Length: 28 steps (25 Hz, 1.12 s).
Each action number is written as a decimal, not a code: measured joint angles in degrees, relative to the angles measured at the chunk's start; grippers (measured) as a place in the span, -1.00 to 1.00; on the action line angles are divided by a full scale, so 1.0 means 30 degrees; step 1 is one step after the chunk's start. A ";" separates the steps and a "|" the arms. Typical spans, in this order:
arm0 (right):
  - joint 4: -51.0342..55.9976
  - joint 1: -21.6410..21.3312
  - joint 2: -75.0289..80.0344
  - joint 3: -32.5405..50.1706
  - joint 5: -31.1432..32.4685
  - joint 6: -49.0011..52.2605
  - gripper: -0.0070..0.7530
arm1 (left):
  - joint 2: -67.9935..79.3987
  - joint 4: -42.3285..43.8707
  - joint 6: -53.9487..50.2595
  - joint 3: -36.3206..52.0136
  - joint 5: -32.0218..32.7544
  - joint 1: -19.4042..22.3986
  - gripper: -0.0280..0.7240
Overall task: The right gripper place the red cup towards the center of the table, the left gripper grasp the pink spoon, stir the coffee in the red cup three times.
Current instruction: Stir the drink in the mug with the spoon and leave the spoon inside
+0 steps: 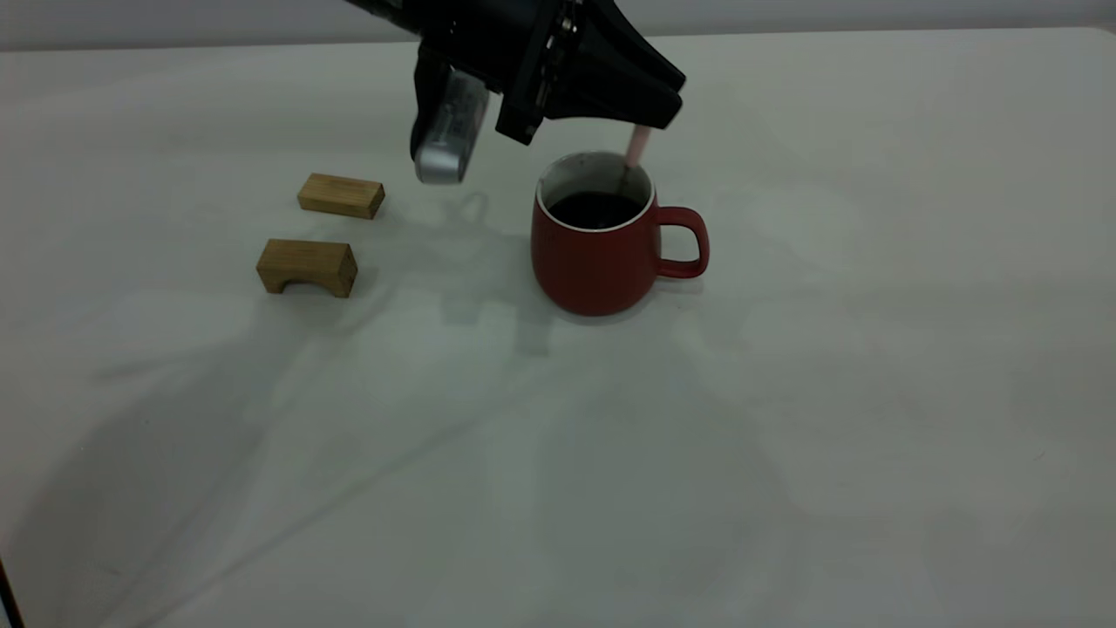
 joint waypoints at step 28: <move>0.0000 0.0000 0.0000 0.0000 0.0000 0.0000 0.56 | -0.0429 0.3108 -0.1116 -0.0388 -0.0598 0.0436 -0.48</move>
